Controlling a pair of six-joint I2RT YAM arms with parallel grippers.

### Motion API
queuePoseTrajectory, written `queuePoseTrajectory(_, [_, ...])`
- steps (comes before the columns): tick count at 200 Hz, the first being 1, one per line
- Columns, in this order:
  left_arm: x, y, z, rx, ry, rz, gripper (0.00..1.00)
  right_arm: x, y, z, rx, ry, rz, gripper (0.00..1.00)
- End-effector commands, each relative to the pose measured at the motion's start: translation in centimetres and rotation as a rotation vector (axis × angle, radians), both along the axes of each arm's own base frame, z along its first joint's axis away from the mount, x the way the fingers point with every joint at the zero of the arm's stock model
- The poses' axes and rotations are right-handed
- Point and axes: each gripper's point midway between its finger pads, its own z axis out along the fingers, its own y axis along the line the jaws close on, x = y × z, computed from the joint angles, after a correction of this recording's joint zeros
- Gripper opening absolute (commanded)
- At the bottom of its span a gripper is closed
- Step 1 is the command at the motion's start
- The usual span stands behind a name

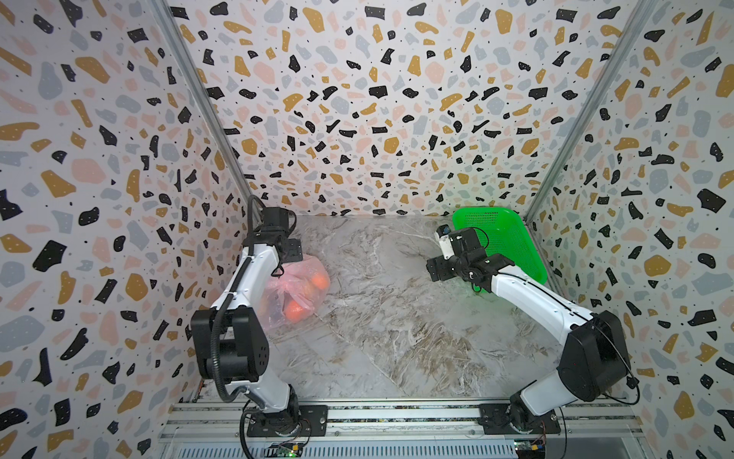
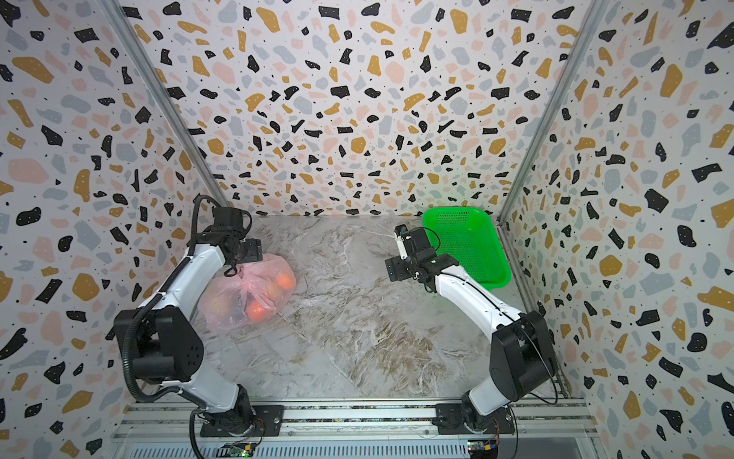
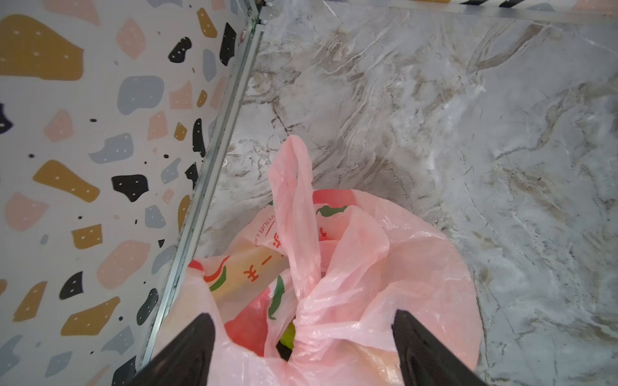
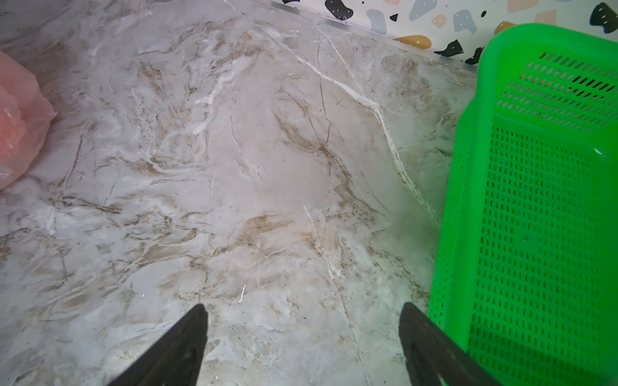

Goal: Untie the knot of the plastic bag and take out the fruit
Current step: Pick up the plastic bag from the middle-left of the table.

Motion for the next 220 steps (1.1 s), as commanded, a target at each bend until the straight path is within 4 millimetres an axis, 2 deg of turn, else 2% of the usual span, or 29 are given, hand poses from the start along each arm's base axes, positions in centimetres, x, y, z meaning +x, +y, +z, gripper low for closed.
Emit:
queuePoseTrajectory(1, [-0.8,-1.2,-1.2,-0.018,0.103,-0.104,0.85,-0.4,0.0,3.4,0.041,-0.045,0.003,0.91])
queuePoseTrajectory(16, [-0.9,-1.3,-1.9,-0.012,0.131,-0.119,0.84,-0.6,-0.1,3.6,0.040,-0.050,0.005,0.91])
queuePoseTrajectory(44, [-1.7,0.3,-3.7,0.072,0.167,-0.072,0.86,-0.7,-0.2,3.7,0.040,-0.055,0.003,0.92])
queuePoseTrajectory(63, [-1.5,-0.3,-4.9,0.042,0.167,-0.088,0.85,-0.6,-0.2,3.9,0.043,-0.062,0.002,0.92])
queuePoseTrajectory(89, [-1.3,-0.2,-7.1,0.046,0.225,-0.086,0.77,-0.5,-0.2,4.0,0.046,-0.065,0.001,0.93])
queuePoseTrajectory(106, [-1.1,-1.1,-7.9,-0.007,0.228,-0.104,0.75,-0.5,-0.3,4.0,0.040,-0.069,-0.004,0.93])
queuePoseTrajectory(138, [-1.4,-2.1,-8.4,-0.058,0.207,-0.121,0.50,-0.6,-0.8,4.1,0.033,-0.081,-0.016,0.93])
queuePoseTrajectory(157, [-1.4,-2.8,-7.6,-0.094,0.160,-0.135,0.28,-0.5,-1.0,4.1,0.033,-0.083,-0.023,0.93])
queuePoseTrajectory(189, [-1.5,-5.5,-5.8,-0.140,0.085,-0.195,0.02,-0.4,-1.0,4.1,0.037,-0.085,-0.028,0.93])
queuePoseTrajectory(203, [-1.6,-7.9,-4.8,-0.154,0.053,-0.249,0.00,-0.5,-1.1,3.9,0.039,-0.085,-0.031,0.93])
queuePoseTrajectory(220, [-2.0,-11.8,-3.9,-0.178,0.017,-0.338,0.00,-0.6,-1.3,3.7,0.046,-0.081,-0.039,0.93])
